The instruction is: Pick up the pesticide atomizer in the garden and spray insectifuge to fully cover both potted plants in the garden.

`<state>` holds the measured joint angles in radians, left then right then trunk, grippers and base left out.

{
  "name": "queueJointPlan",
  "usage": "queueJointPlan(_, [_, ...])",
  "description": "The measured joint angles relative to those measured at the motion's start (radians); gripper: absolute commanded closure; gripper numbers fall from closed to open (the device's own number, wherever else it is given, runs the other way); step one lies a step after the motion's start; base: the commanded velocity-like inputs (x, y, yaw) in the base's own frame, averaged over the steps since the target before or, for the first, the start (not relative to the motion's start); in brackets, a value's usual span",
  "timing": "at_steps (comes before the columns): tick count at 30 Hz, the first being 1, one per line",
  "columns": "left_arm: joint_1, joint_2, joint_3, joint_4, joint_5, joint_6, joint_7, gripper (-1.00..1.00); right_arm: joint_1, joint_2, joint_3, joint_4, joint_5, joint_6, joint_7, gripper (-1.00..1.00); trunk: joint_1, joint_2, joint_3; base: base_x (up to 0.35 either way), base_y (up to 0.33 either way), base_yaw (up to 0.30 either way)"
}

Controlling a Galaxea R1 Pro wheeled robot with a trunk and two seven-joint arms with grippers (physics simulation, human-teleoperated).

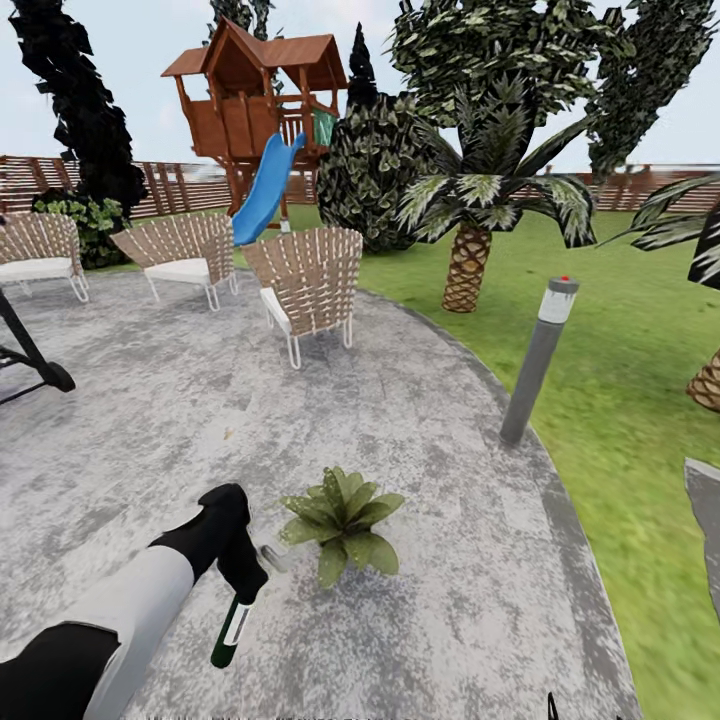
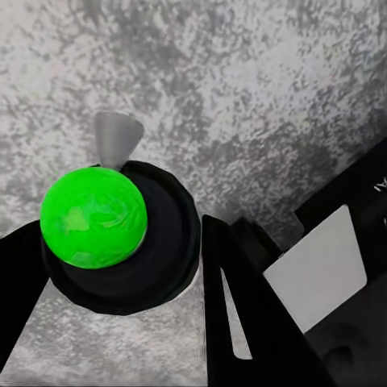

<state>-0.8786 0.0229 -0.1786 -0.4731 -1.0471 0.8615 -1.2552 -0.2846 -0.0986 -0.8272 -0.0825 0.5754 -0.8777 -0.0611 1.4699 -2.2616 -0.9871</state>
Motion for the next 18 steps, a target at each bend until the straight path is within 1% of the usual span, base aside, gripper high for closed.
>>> queueJointPlan(3, [0.024,-0.008,0.003,0.000,0.009,0.001,0.030,1.00,0.000,0.000,0.000,0.000,0.000,0.000,0.000,-1.00,0.000,0.000,0.000,-0.008,0.000,0.092])
queueJointPlan(6, [0.030,-0.016,0.015,0.001,0.015,0.001,0.080,1.00,0.000,-0.001,0.000,0.000,0.000,0.000,0.000,-1.00,0.000,0.000,0.000,-0.001,0.000,0.011])
queueJointPlan(7, [0.035,-0.018,0.028,0.002,0.024,0.002,0.125,1.00,0.000,-0.001,0.000,0.000,0.000,0.000,0.000,-1.00,0.000,0.000,0.000,0.000,0.000,0.003])
queueJointPlan(8, [0.041,-0.019,0.035,0.002,0.033,0.003,0.148,1.00,0.000,-0.001,0.000,0.000,0.000,0.000,0.000,-1.00,0.000,0.000,0.000,0.000,0.000,0.001])
queueJointPlan(11, [0.084,-0.020,0.064,0.002,0.085,0.004,0.249,1.00,0.000,-0.001,0.000,0.000,0.000,0.000,0.000,-1.00,0.000,0.000,0.000,0.000,0.000,0.000])
queueJointPlan(12, [0.097,-0.020,0.069,0.001,0.108,0.005,0.285,1.00,0.000,-0.001,0.000,0.000,0.000,0.000,0.000,-1.00,0.000,0.000,0.000,0.000,0.000,0.000])
queueJointPlan(14, [0.121,-0.020,0.074,0.001,0.152,0.004,0.329,1.00,0.000,-0.001,0.000,0.000,0.000,0.000,0.000,-1.00,0.000,0.000,0.000,0.000,0.000,0.000])
queueJointPlan(18, [0.129,-0.020,0.075,0.001,0.170,0.004,0.345,1.00,0.000,-0.001,0.000,0.000,0.000,0.000,0.000,-1.00,0.000,0.000,0.000,0.063,-0.081,0.000])
